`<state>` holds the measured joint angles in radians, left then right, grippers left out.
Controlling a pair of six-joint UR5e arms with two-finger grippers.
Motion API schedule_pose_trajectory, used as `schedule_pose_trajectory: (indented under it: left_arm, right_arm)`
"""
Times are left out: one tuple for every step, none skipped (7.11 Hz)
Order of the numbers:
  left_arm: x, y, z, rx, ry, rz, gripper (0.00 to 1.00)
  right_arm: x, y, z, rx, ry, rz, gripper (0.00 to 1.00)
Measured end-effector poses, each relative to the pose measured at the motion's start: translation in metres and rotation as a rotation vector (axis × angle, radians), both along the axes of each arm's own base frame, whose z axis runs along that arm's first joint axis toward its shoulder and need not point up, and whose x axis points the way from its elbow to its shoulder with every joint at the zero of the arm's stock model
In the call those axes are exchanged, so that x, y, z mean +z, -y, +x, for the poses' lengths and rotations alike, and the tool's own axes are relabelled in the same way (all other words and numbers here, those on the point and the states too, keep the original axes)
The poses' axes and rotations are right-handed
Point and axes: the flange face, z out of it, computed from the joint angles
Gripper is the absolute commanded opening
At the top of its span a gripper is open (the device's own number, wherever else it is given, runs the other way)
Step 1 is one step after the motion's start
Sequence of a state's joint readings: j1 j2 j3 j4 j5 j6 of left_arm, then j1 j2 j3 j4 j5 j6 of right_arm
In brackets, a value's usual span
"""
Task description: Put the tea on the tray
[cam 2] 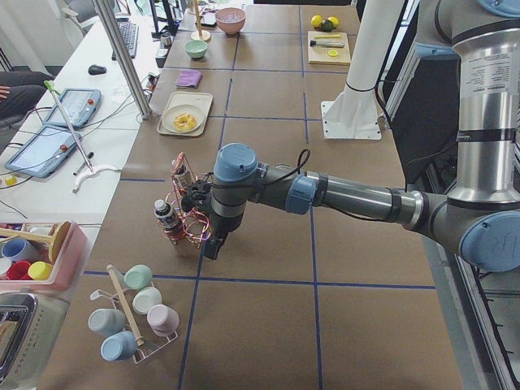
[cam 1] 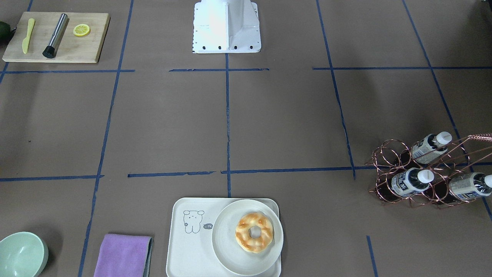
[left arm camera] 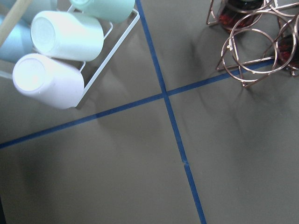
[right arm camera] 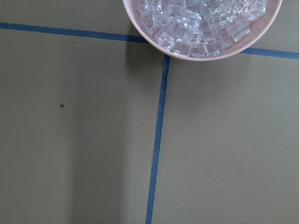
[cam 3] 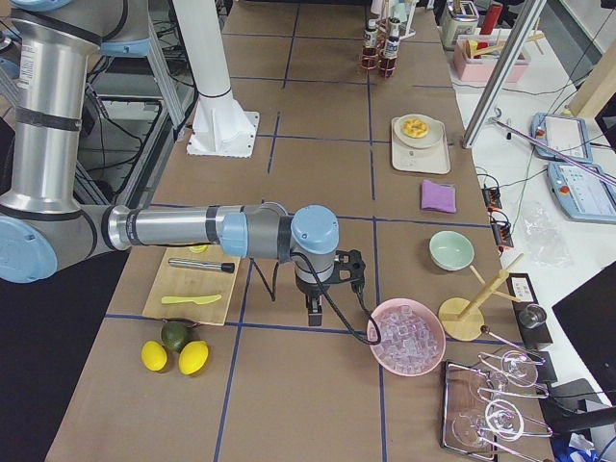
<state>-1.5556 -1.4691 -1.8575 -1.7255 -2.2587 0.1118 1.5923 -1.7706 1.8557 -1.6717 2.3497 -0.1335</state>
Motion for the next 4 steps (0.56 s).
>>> schedule_pose_trajectory:
  left_arm:
    - [-0.008, 0.000, 0.021, -0.051, -0.040, 0.023, 1.00]
    - [-0.018, -0.004, 0.047, -0.110, -0.105, 0.044, 1.00]
    - [-0.030, -0.008, 0.071, -0.167, -0.185, 0.055, 1.00]
    - [-0.043, -0.011, 0.091, -0.223, -0.252, 0.072, 1.00]
  right_arm:
    - [0.000, 0.000, 0.000, 0.000, 0.001, 0.000, 1.00]
    - [0.000, 0.000, 0.000, 0.000, 0.002, 0.000, 1.00]
    - [0.000, -0.001, 0.000, 0.001, 0.003, -0.001, 1.00]
    - [0.000, -0.001, 0.000, 0.000, 0.003, -0.001, 1.00]
